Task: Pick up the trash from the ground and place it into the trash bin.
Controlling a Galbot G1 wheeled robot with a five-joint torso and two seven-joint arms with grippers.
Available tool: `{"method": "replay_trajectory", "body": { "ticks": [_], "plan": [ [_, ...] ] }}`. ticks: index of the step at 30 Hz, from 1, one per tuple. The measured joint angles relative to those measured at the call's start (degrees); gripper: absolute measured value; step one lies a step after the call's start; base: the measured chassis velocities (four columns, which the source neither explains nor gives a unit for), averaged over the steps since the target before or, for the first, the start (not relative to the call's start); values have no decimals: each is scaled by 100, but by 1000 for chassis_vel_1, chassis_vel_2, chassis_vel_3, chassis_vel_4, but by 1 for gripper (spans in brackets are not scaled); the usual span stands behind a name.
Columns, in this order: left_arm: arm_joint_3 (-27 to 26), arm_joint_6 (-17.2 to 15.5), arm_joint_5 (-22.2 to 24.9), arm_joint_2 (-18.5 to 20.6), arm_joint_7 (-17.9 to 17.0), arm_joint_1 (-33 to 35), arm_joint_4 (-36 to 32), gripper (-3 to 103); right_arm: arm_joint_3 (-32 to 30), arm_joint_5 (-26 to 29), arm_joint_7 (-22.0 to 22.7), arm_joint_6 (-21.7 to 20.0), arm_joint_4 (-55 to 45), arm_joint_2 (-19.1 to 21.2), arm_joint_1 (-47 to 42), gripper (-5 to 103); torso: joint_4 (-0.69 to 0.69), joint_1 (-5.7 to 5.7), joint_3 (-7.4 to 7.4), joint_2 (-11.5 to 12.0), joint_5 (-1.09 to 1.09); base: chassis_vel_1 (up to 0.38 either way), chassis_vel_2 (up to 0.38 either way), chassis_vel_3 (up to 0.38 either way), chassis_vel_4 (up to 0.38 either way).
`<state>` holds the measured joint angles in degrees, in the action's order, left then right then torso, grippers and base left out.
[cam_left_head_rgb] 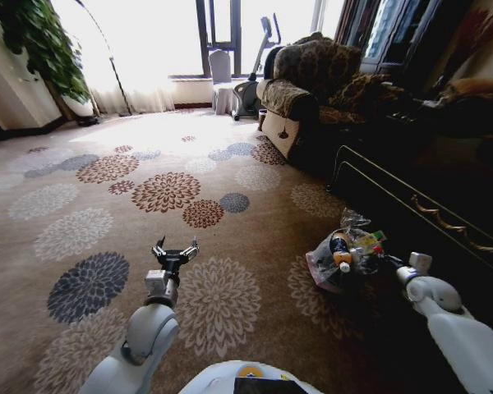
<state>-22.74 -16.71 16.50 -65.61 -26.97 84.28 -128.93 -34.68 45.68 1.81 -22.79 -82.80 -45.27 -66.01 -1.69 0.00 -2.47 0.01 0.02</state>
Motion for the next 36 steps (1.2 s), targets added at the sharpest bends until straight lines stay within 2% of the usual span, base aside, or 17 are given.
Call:
{"method": "replay_trajectory", "body": {
  "ticks": [4, 8, 10, 13, 15, 16, 17, 18, 20, 21, 24, 26, 29, 30, 32, 33, 36],
  "plan": [
    [-1, 24, -34, -54, 12, -20, 34, 100, 90, -159, -60, 38, 157, -70, 41, 2, 4, 0, 0, 0, -1, 0, 0, 0, 0],
    [0, 26, -50, -83, 31, -23, 37, 100, 101, -278, -231, 90, 287, -121, 61, 2, 3, 0, 1, -1, 3, 0, 0, 0, 0],
    [-10, 27, -55, -93, 46, -24, 39, 100, 38, -332, -455, -68, 333, -137, 95, 2, 2, 0, 1, -1, 4, 0, 0, 0, 0],
    [-30, 32, -59, -97, 69, -21, 39, 100, 13, -352, -634, -80, 343, -114, 91, 1, 2, 0, 2, -1, 1, 0, 0, 0, 0],
    [-42, 39, -66, -98, 91, -24, 32, 100, 9, -347, -683, -18, 339, -90, 67, 12, 0, 0, 1, -1, -7, 0, 0, 0, 0],
    [-42, 39, -66, -98, 91, -24, 32, 100, 9, -347, -683, -18, 339, -90, 67, 12, 0, 0, 1, -1, -7, 0, 0, 0, 0],
    [-43, 41, -67, -98, 99, -29, 30, 100, -6, -338, -684, 1, 321, -77, 50, 17, -1, 0, 1, -1, -7, 0, 0, 0, 0],
    [-43, 42, -67, -97, 102, -33, 27, 100, -21, -327, -684, 15, 301, -65, 33, 17, -1, 0, 1, -1, -7, 0, 0, 0, 0],
    [-43, 44, -67, -88, 119, -43, 11, 100, -98, -257, -681, 44, 194, -3, -59, 27, -1, 0, 0, -1, -4, 0, 0, 0, 0],
    [-43, 44, -67, -88, 119, -43, 11, 100, -98, -257, -681, 44, 194, -3, -59, 27, -1, 0, 0, -1, -4, 0, 0, 0, 0],
    [-29, 45, -59, -71, 139, -76, 2, 100, -247, -183, -664, 94, 53, 105, -240, 44, 0, 0, 1, -1, -2, 0, 0, 0, 0],
    [-20, 45, -56, -68, 146, -92, 3, 100, -300, -166, -660, 107, -3, 137, -310, 44, 1, 0, 0, -1, -2, 0, 0, 0, 0],
    [55, 45, -43, -55, 168, -176, -2, 100, -484, -132, -634, 198, -208, 241, -583, 60, 2, 0, 0, -1, -2, 0, 0, 0, 0],
    [55, 45, -43, -55, 168, -176, -2, 100, -484, -132, -634, 198, -208, 241, -583, 60, 2, 0, 0, -1, -2, 0, 0, 0, 0],
    [101, 42, -38, -55, 193, -243, -4, 100, -619, -93, -545, 241, -422, 300, -807, 72, 2, 0, 0, -1, -3, 0, 0, 0, 0],
    [120, 43, -34, -63, 217, -266, -3, 100, -693, -89, -519, 261, -533, 316, -912, 72, 2, 0, 1, -1, -3, 0, 0, 0, 0],
    [178, 59, -13, -69, 243, -302, 30, 100, -877, -100, -468, 295, -790, 329, -1112, 83, 1, 0, 1, -1, -2, 0, 0, 0, 0]
  ]
}}
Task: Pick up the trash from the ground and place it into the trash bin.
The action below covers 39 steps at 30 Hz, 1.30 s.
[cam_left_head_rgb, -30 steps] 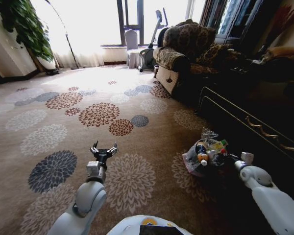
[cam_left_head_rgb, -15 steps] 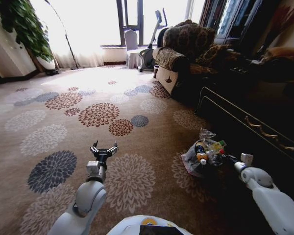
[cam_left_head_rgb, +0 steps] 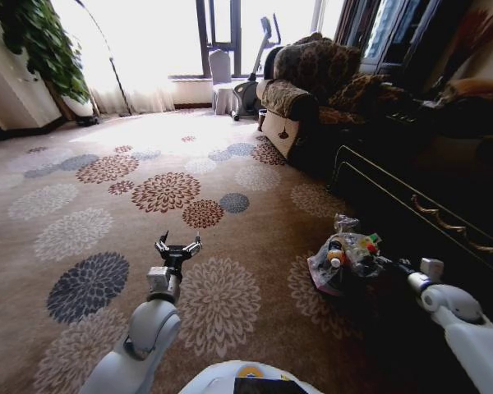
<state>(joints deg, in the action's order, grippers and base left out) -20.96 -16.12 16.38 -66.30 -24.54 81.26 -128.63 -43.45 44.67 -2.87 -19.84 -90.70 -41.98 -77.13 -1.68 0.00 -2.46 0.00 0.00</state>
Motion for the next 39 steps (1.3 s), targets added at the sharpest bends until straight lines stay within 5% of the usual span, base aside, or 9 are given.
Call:
{"method": "replay_trajectory", "body": {
  "ticks": [5, 19, 25, 28, 30, 39],
  "plan": [
    [123, 7, 16, 52, 13, -26, 81, 100, -406, -9, 78, 6, -493, -37, -304, 99, 0, 0, 0, 0, 2, 0, 0, 0, 0],
    [129, 58, -13, 48, 13, 25, 49, 100, -1245, -302, 96, 339, -1487, -321, -1070, 100, 0, 0, 0, 0, 2, 0, 0, 0, 0],
    [126, 71, -47, -8, 14, 129, -5, 100, -1708, -473, 183, 441, -2382, -781, -1618, 100, -1, 0, 0, 0, 0, 0, 0, 0, 0],
    [144, 58, -86, -33, -18, 168, -25, 100, -1835, -587, 192, 488, -3243, -1356, -2208, 100, 1, 0, 0, 0, 2, 0, 0, 0, 0],
    [161, 5, -128, -11, -61, 217, -25, 100, -1458, -1159, 117, 633, -3989, -1992, -2574, 100, 2, 0, 0, 0, 0, 0, 0, 0, 0],
    [245, 4, -240, 49, -80, 381, -49, 100, -1029, -1730, -206, 688, -4504, -2552, -2641, 100, -1, 0, 0, 0, 1, 26, 15, 22, 23]
  ]
}}
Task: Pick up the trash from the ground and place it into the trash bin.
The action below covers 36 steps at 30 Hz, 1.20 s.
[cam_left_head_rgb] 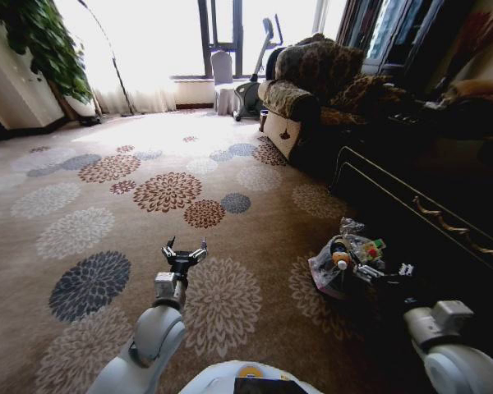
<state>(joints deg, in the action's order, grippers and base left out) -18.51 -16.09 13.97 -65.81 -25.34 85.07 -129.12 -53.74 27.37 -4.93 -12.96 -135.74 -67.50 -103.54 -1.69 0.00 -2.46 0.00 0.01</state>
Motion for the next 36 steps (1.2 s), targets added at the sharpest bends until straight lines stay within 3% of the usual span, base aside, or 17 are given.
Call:
{"method": "replay_trajectory", "body": {
  "ticks": [12, 16, 18, 19, 21, 23, 28, 36],
  "plan": [
    [22, 25, -266, -64, 10, 551, -311, 100, -113, -65, -165, 177, 219, -5, 77, 100, 0, 0, 0, 0, -1, 82, 84, 81, 88],
    [-367, 161, -262, -60, 211, 804, -326, 100, -115, -91, -224, 202, 325, -58, 119, 100, -1, 0, 0, 0, 0, 116, 121, 114, 121],
    [-887, 433, -40, 15, 606, 1007, -270, 100, -126, -100, -291, 286, 399, -111, 100, 100, -3, 0, 0, 1, 1, 107, 113, 96, 101],
    [-887, 433, -40, 15, 606, 1007, -270, 100, -126, -100, -291, 286, 399, -111, 100, 100, -3, 0, 0, 1, 1, 92, 113, 77, 78],
    [-1557, 638, 474, 139, 1259, 1249, -270, 100, -157, -102, -338, 371, 526, -151, 98, 100, 0, 0, 0, 1, 0, 63, 56, 60, 46],
    [-2070, 797, 765, 231, 1640, 1471, -278, 100, -178, -102, -342, 420, 633, -172, 111, 100, 4, 0, 0, 1, -2, 0, 0, 0, 0],
    [-2649, 853, 982, 211, 1951, 1700, -397, 100, -126, -182, -239, 396, 706, -263, 201, 100, 1, 0, 0, 1, -2, 0, 0, 0, 0],
    [-2957, 858, 970, 149, 2129, 1706, -454, 100, -57, -265, -284, 248, 762, -378, 355, 100, 1, 0, 0, 1, 1, 0, 0, 0, 0]
  ]
}}
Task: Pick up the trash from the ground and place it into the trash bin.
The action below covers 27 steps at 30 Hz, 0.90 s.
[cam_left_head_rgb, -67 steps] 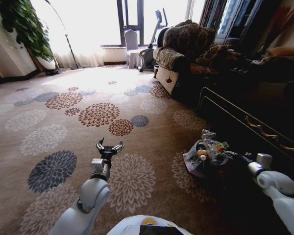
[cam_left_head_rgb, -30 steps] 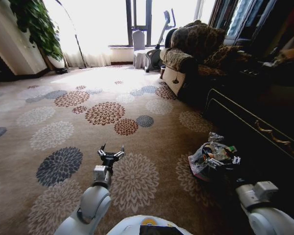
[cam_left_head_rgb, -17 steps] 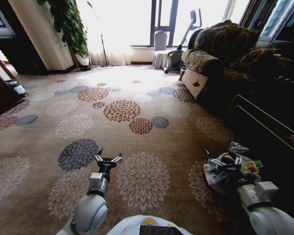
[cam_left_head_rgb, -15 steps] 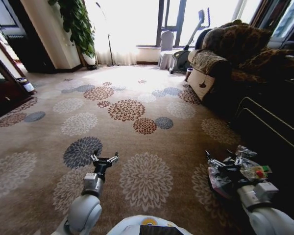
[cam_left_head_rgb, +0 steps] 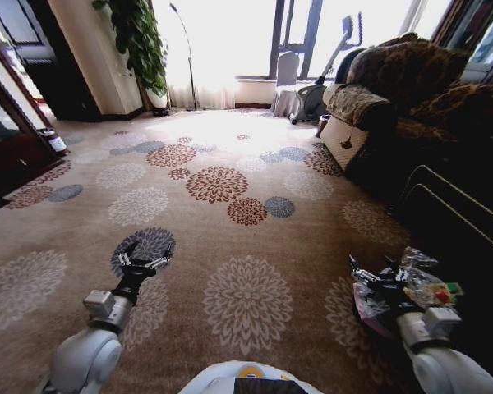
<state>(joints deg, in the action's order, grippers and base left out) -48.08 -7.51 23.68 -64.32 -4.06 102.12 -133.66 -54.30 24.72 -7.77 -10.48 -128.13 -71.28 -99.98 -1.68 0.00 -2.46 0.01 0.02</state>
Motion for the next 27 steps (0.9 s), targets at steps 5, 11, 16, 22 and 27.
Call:
{"method": "replay_trajectory", "body": {
  "ticks": [5, 11, 16, 22, 27],
  "plan": [
    [33, -9, -78, -9, 24, -33, -39, 100, -61, -3, -172, 93, 65, -43, -70, 100, 0, 0, -1, 0, -2, 0, 0, 0, 0],
    [112, -44, -136, -22, -6, -76, -39, 100, -101, 2, -251, 195, 91, -70, -140, 100, 1, 0, -1, 0, -2, 50, -43, -42, 53],
    [230, -99, -186, -99, -107, -80, -80, 100, -116, 10, -277, 250, 135, -70, -158, 100, 0, 0, 0, 0, -2, 135, -120, -128, 124],
    [295, -132, -233, -153, -162, -87, -115, 100, -130, 33, -302, 302, 175, -50, -199, 100, 0, 0, 0, 0, -2, 168, -143, -158, 152],
    [372, -143, -313, -198, -218, -82, -155, 100, -149, 64, -334, 372, 202, -34, -250, 100, 0, 0, 0, 0, -3, 131, -133, -137, 134]
  ]
}}
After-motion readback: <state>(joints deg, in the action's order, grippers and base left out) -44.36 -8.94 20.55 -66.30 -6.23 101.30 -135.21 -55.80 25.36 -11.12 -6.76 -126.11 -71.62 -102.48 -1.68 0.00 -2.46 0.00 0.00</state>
